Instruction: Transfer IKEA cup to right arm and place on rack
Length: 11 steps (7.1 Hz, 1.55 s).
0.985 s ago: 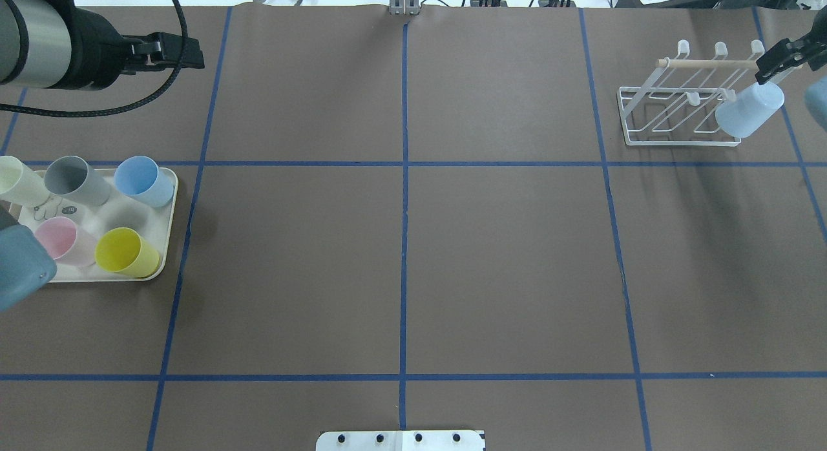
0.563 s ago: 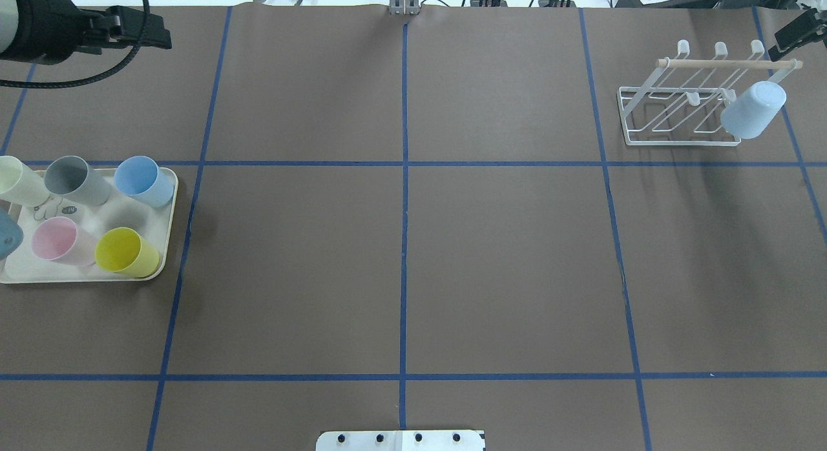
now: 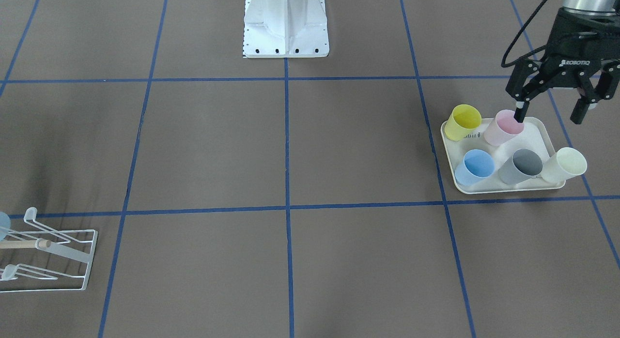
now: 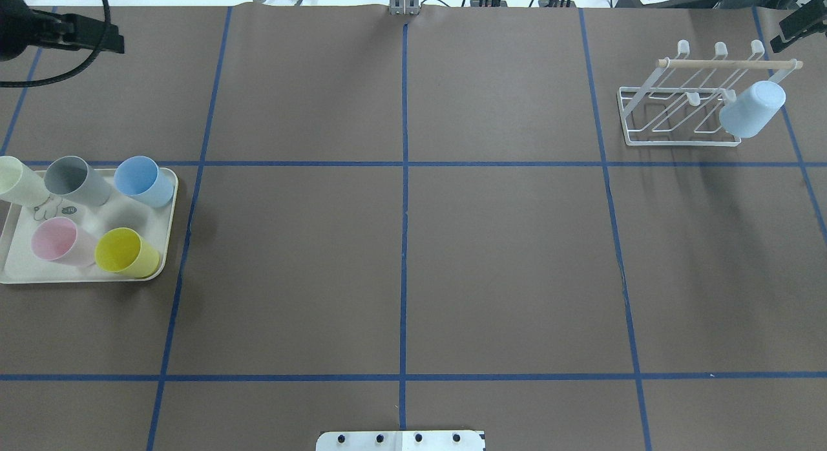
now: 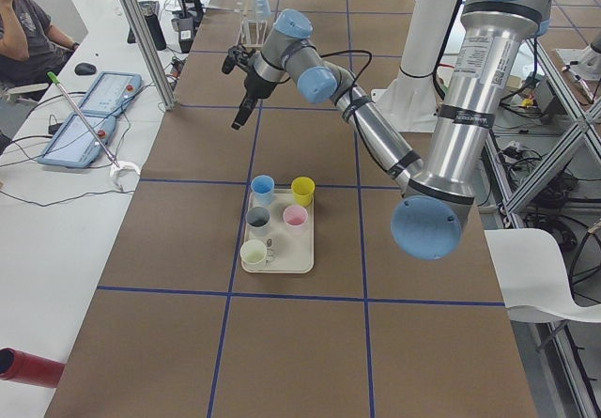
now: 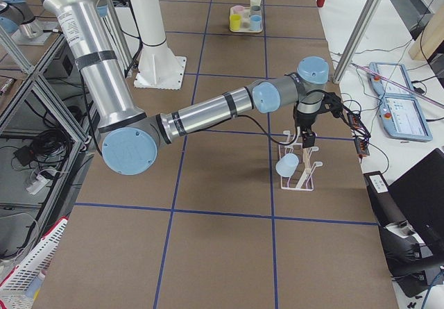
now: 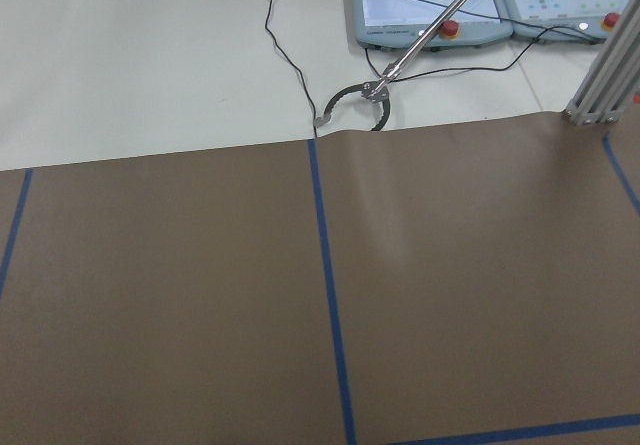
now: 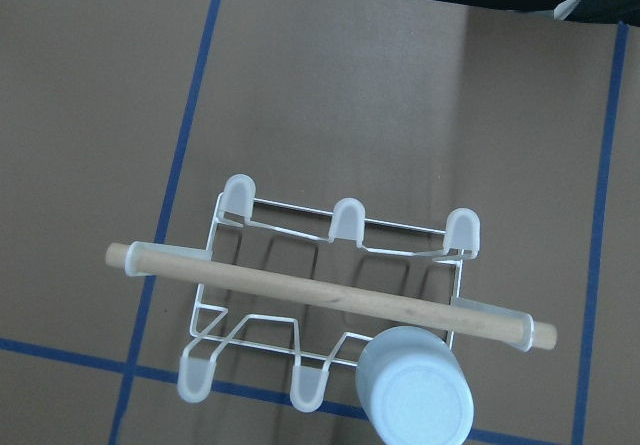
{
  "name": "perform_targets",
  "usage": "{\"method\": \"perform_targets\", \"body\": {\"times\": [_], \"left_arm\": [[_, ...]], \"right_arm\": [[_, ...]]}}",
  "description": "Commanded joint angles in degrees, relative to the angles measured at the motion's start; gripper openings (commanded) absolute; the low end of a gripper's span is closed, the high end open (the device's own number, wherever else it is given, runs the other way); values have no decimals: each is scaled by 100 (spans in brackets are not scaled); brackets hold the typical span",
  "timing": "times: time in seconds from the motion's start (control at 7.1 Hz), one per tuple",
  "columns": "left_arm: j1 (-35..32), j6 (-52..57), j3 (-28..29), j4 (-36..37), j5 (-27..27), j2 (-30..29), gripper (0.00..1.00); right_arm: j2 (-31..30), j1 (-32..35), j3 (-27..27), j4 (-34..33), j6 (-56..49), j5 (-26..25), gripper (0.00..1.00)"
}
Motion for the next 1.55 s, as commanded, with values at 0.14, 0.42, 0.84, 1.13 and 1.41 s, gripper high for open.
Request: {"method": "perform_targets", "body": {"times": [0.14,0.42,0.84,1.13,1.41], "left_arm": [[-706,1043,815,72,-1524,695,100],[-680,1028,992,64,-1875,1109,100],[-654,-32,1160,-277,-2238,1426,100],[-497,-901,1169,-1135,-2238,1856,100],[30,-1641,1317,-1727,-2177,1955,100]], "right_arm": [[188,-13,358,-278,563,229,99],[232,-240,656,-270,1133,239,99],[398,-548,903,-270,1881,239,99],[434,-716,991,-243,2180,221,99],[434,-760,982,-226,2200,221,99]]}}
